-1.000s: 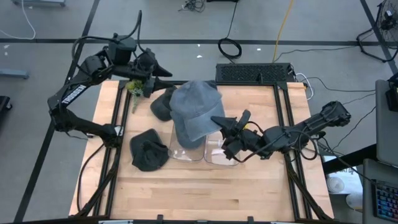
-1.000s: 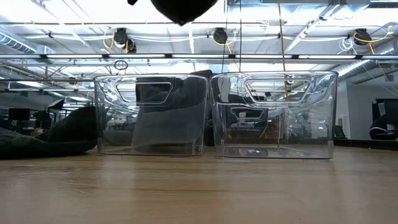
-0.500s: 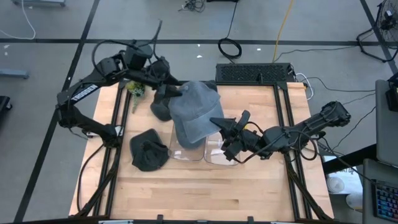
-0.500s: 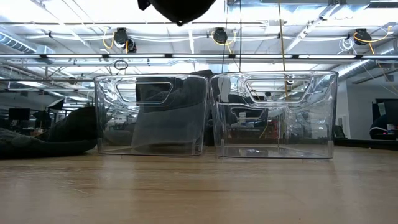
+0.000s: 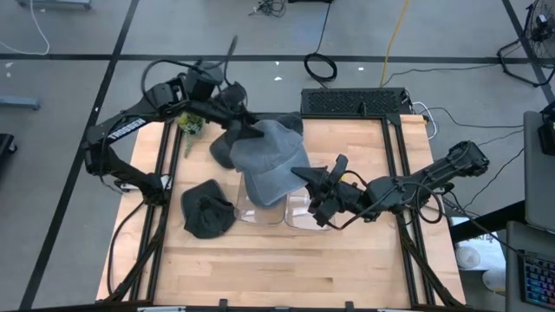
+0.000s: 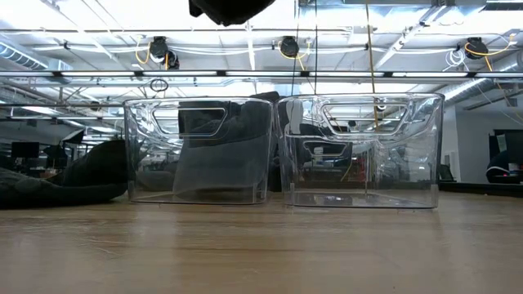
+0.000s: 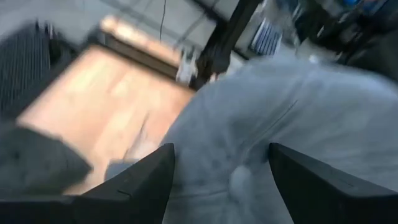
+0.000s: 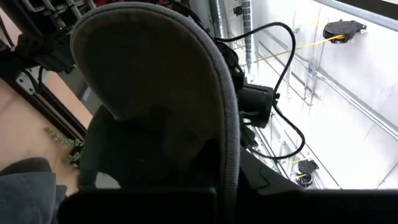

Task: Pick & Place hat
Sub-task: Put the gray cap into the left transparent bin

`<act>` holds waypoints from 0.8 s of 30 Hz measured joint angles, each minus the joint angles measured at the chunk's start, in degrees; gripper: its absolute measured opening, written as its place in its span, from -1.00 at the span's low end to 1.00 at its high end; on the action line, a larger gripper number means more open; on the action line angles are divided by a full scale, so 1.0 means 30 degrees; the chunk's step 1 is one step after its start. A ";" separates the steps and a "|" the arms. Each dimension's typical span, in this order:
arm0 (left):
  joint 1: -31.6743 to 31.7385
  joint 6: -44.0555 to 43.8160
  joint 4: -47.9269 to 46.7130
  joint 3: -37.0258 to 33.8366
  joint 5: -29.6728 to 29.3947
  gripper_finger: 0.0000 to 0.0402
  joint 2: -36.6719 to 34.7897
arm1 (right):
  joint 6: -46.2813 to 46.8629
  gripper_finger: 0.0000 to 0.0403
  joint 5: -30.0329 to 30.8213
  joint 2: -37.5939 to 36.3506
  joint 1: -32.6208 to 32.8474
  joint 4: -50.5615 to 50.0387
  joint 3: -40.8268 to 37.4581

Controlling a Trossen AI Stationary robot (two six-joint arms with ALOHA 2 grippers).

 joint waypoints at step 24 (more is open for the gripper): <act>-0.0380 -0.1386 0.0189 0.0003 0.2097 -0.88 -0.0006 | 0.0526 -1.00 -0.0005 -0.0008 -0.0517 -0.0740 -0.0007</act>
